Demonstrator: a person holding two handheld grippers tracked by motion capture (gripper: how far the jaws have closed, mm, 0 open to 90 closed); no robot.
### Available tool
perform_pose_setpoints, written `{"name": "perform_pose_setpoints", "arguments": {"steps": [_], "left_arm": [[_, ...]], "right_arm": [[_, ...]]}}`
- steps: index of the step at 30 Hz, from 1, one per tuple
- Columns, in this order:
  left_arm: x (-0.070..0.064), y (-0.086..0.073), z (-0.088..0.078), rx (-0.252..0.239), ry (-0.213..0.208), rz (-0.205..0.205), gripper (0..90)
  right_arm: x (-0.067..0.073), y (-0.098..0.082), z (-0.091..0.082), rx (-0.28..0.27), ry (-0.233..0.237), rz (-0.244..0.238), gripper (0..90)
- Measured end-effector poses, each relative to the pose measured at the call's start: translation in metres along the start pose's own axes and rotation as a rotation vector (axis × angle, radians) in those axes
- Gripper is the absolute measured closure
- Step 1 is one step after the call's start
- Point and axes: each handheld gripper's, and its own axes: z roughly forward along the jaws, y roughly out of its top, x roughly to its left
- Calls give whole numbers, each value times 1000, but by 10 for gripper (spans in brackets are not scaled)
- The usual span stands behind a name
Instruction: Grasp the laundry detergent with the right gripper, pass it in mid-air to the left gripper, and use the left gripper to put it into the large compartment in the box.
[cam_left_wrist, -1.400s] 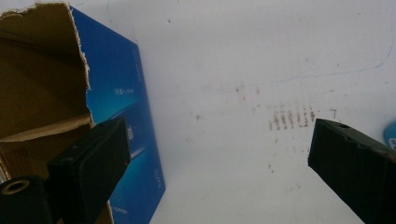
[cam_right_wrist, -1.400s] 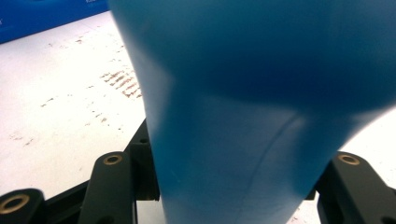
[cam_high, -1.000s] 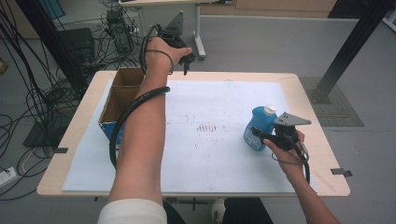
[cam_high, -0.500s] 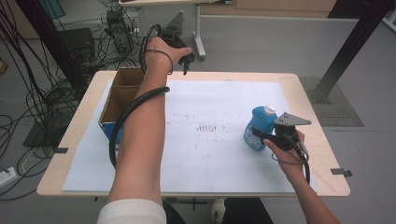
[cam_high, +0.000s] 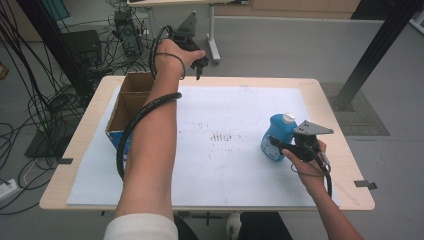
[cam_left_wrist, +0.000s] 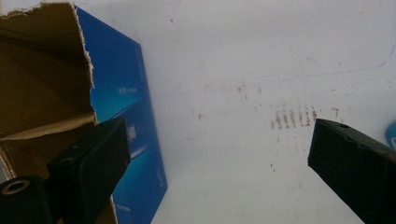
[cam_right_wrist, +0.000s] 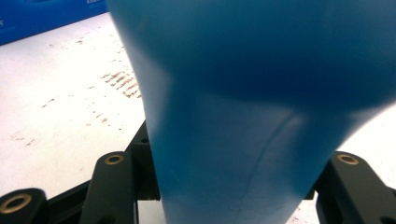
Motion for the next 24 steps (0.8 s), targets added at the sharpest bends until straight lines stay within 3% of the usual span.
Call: {"name": "perform_pose_setpoints", "arguments": {"steps": [24], "left_arm": [[3, -1, -3, -2, 1, -1, 62]], "right_arm": [[0, 0, 0, -1, 0, 2, 439]]}}
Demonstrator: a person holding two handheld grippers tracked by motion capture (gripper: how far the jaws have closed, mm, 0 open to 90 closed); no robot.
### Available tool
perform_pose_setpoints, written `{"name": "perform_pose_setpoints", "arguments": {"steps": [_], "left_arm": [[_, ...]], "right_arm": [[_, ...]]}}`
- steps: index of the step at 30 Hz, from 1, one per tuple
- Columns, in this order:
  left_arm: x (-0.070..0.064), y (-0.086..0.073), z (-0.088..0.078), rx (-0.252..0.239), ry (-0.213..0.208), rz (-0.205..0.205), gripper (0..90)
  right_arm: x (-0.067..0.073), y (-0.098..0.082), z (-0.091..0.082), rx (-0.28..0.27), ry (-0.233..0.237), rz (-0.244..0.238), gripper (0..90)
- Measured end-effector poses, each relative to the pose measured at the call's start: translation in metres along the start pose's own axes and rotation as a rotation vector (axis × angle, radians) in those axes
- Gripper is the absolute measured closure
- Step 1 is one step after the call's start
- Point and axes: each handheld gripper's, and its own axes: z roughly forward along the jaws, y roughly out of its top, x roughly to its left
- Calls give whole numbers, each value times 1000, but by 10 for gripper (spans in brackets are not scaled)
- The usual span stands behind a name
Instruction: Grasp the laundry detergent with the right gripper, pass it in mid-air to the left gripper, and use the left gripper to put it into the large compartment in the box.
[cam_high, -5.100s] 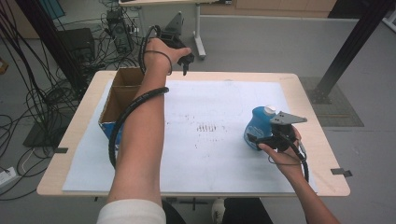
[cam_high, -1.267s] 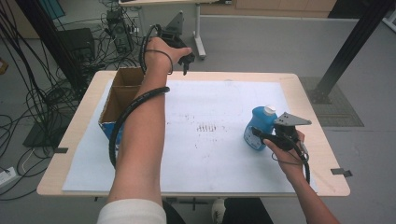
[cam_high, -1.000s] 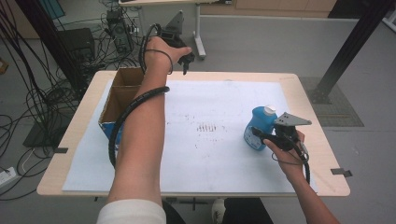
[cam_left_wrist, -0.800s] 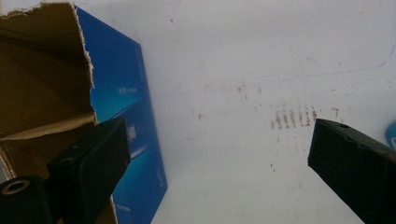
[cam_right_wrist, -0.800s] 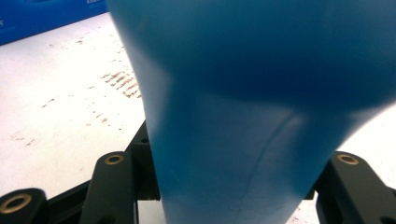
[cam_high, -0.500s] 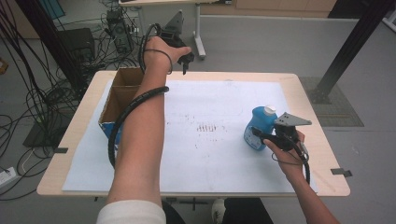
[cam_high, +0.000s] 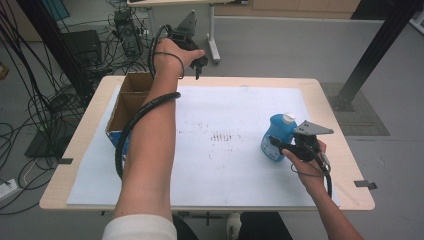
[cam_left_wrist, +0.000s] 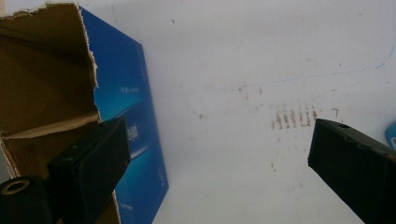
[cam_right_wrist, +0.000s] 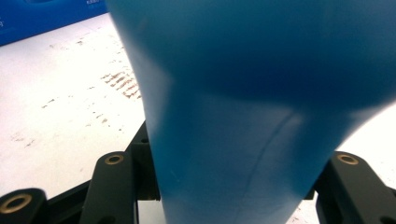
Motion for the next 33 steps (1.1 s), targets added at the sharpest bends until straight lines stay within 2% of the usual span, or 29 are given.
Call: {"name": "perform_pose_setpoints", "arguments": {"steps": [33], "left_arm": [[-1, 2, -2, -3, 1, 6, 63]], "right_arm": [[0, 1, 0, 3, 2, 2, 440]]}}
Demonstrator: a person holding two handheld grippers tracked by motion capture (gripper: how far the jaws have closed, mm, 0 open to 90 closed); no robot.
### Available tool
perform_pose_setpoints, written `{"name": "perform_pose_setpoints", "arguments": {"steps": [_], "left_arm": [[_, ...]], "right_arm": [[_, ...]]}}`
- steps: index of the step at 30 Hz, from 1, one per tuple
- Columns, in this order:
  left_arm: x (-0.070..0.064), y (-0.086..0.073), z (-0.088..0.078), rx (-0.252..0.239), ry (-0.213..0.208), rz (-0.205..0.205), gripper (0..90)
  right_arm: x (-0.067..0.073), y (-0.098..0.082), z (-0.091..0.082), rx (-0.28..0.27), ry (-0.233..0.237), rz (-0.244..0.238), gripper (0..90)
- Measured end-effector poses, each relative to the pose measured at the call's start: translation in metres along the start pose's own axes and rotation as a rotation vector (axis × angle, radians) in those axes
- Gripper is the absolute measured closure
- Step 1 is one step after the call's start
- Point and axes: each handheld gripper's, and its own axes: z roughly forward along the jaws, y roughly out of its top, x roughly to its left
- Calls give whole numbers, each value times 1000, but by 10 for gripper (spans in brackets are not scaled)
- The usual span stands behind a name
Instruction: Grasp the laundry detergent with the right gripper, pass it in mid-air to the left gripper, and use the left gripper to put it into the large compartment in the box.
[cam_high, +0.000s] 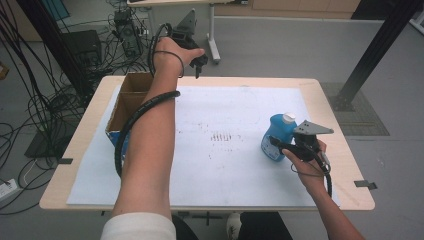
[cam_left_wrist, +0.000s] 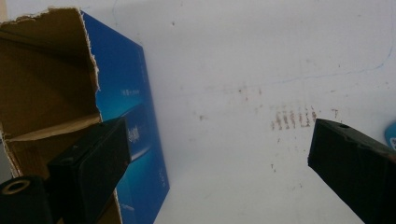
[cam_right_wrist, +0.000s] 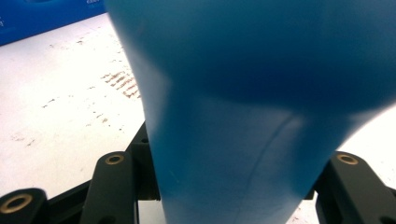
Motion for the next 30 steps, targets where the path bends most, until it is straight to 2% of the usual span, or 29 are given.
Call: {"name": "perform_pose_setpoints", "arguments": {"steps": [9, 14, 18, 22, 30], "left_arm": [[0, 1, 1, 1, -18, 7, 66], [3, 3, -3, -7, -26, 14, 66], [7, 5, -9, -19, -37, 26, 65], [11, 7, -14, -26, -39, 45, 64], [20, 9, -26, -54, -44, 122, 62]], "right_arm": [[-1, 3, 0, 15, 2, 14, 446], [1, 11, 1, 37, 18, 2, 446], [2, 28, 4, 47, 40, 12, 447], [4, 49, 8, 62, 53, -4, 447], [15, 92, 27, 94, 114, -31, 447]]}}
